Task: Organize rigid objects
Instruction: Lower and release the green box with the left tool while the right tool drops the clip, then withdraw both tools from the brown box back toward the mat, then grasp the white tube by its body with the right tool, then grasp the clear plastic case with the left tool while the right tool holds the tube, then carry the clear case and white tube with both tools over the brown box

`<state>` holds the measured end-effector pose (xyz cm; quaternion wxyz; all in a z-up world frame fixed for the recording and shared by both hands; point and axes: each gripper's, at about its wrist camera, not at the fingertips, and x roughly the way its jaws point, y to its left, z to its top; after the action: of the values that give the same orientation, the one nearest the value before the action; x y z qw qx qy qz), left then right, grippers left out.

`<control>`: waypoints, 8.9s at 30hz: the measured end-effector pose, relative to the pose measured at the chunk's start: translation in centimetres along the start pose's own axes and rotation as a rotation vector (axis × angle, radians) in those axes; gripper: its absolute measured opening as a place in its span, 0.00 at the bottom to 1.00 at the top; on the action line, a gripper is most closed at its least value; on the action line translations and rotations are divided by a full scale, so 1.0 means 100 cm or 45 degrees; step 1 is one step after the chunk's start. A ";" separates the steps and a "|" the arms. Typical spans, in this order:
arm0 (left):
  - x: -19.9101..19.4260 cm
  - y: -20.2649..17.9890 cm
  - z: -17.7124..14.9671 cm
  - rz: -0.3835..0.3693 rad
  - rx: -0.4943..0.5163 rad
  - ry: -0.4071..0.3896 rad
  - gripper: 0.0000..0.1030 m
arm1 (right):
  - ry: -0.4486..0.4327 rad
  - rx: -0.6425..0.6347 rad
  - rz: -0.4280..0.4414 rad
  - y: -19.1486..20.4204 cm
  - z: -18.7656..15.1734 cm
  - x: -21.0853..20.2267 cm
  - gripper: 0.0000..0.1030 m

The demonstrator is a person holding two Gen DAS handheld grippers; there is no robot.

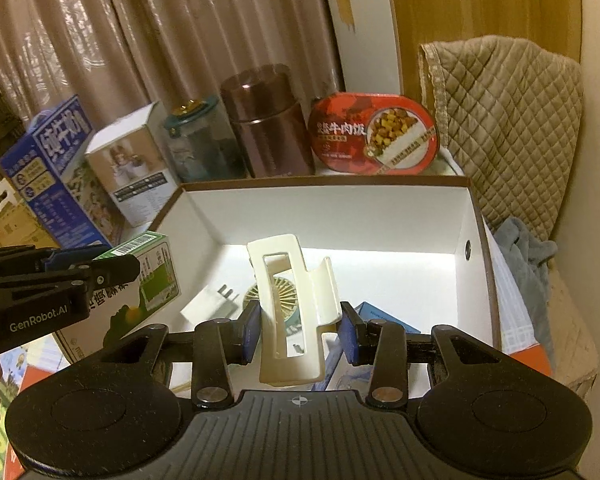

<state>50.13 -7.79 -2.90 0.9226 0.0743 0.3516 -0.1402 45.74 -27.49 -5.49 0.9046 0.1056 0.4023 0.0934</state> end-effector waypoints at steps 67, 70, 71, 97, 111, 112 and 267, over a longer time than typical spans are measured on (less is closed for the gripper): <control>-0.114 0.050 -0.126 0.099 -0.252 0.157 0.56 | 0.011 -0.166 0.253 0.030 -0.094 -0.072 0.51; -0.123 0.056 -0.146 0.125 -0.290 0.187 0.56 | 0.044 -0.182 0.246 0.031 -0.106 -0.070 0.51; -0.126 0.058 -0.152 0.132 -0.305 0.194 0.56 | 0.055 -0.186 0.245 0.031 -0.110 -0.069 0.51; -0.119 0.075 -0.217 0.241 -0.454 0.304 0.54 | 0.220 -0.471 0.267 0.041 -0.152 -0.010 0.51; -0.091 0.083 -0.216 0.228 -0.464 0.332 0.54 | 0.232 -0.758 0.296 0.059 -0.149 0.043 0.51; -0.089 0.083 -0.217 0.228 -0.465 0.337 0.54 | 0.240 -0.795 0.308 0.060 -0.150 0.047 0.51; -0.074 -0.024 -0.029 -0.098 0.020 -0.047 0.25 | -0.128 -0.078 0.016 0.007 -0.042 -0.071 0.31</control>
<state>42.23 -7.85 -0.17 0.9223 0.0654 0.3360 -0.1796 37.87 -28.19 -3.00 0.9259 0.0851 0.3525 0.1059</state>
